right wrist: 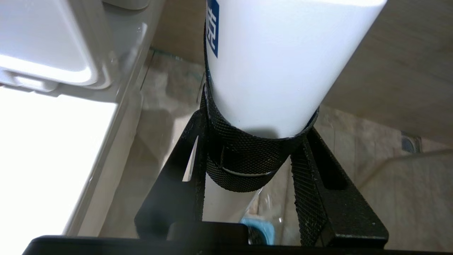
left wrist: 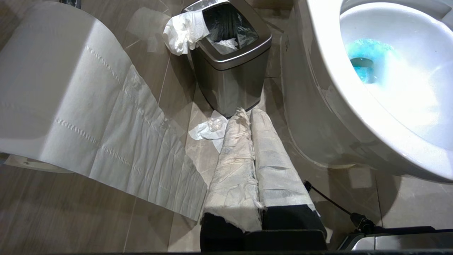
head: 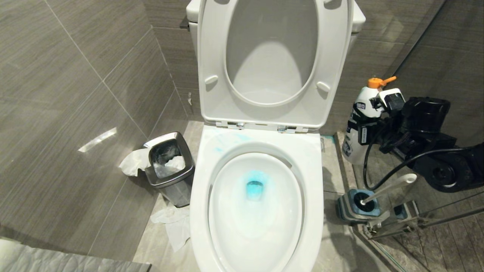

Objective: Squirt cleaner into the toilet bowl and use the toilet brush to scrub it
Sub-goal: Place the cleaning agent on the floor

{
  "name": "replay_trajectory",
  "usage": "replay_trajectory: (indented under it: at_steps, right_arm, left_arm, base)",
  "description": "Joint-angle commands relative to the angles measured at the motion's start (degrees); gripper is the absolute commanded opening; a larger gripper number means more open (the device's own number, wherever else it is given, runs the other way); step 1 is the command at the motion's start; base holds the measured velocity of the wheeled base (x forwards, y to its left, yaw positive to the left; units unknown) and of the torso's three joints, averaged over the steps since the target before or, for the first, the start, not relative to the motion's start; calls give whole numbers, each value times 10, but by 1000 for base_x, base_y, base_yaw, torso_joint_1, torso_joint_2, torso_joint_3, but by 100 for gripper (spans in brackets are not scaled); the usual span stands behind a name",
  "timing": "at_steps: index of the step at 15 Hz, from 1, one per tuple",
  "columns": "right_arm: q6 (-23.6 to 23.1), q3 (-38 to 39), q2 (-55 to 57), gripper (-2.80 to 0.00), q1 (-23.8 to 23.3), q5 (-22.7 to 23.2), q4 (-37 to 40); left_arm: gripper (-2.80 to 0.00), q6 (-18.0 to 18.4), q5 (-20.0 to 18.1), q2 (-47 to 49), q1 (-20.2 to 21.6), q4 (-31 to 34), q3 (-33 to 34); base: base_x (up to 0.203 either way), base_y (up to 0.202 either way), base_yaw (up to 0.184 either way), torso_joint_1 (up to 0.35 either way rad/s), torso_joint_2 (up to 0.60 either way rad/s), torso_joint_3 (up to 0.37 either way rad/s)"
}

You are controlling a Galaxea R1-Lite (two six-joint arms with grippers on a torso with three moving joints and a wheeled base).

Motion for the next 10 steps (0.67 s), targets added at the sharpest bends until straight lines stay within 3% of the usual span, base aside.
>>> replay_trajectory:
  at_steps: [1, 3, 10]
  right_arm:
    - [-5, 15, 76, -280, 0, 3, -104]
    - [-12, 22, 120, -280, 0, 5, -185]
    - [-15, 14, 239, -280, 2, 1, -350]
  left_arm:
    - [-280, 0, 0, 1, 0, 0, 2]
    - [-280, 0, 0, 1, 0, 0, 1]
    - [-280, 0, 0, 1, 0, 0, 1]
  base:
    - [0, 0, 0, 0, 0, 0]
    - [0, 0, 0, 0, 0, 0]
    - [0, 0, 0, 0, 0, 0]
